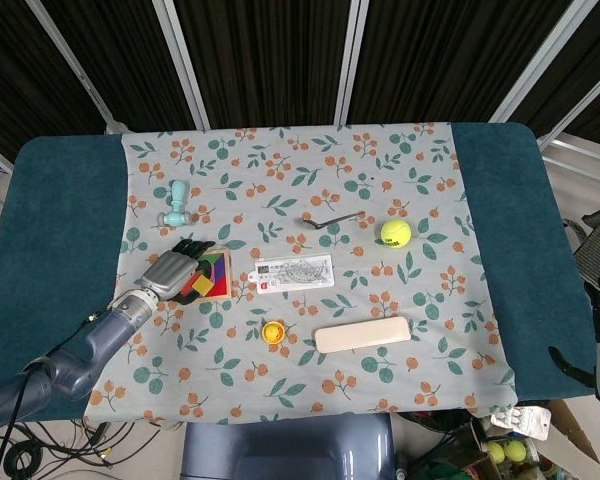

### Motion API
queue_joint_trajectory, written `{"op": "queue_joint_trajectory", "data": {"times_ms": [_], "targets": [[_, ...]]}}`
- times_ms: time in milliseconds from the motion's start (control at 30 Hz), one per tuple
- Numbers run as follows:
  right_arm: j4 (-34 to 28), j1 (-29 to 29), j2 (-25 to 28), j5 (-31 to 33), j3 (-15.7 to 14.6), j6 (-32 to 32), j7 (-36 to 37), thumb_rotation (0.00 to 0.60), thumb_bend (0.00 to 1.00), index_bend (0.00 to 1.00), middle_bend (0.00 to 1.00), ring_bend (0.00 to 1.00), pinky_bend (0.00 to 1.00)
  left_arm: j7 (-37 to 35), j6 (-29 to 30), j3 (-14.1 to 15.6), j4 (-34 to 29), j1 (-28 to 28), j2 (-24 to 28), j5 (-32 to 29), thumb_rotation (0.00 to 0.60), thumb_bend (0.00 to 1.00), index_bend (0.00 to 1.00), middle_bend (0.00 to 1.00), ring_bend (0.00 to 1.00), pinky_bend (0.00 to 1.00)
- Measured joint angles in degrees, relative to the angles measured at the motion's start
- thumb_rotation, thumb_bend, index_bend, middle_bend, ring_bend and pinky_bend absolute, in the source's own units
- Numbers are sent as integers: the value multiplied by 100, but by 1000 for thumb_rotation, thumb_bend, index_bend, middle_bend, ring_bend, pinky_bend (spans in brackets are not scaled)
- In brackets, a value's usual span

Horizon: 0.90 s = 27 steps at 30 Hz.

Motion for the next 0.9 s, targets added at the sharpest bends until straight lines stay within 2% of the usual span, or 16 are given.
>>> {"op": "queue_joint_trajectory", "data": {"times_ms": [700, 800, 900], "targets": [[-12, -1, 5, 3, -3, -7, 2, 600, 109, 0, 0, 45, 235, -6, -24, 14, 65, -20, -50, 25, 600, 339, 391, 0, 0, 0], [-12, 0, 7, 1, -3, -9, 6, 600, 110, 0, 0, 45, 234, 0, -34, 21, 65, -21, -40, 27, 600, 332, 369, 0, 0, 0], [-13, 1, 9, 2, -3, -13, 7, 600, 110, 0, 0, 45, 235, 12, -55, 33, 56, -24, -17, 30, 600, 306, 302, 0, 0, 0]]}}
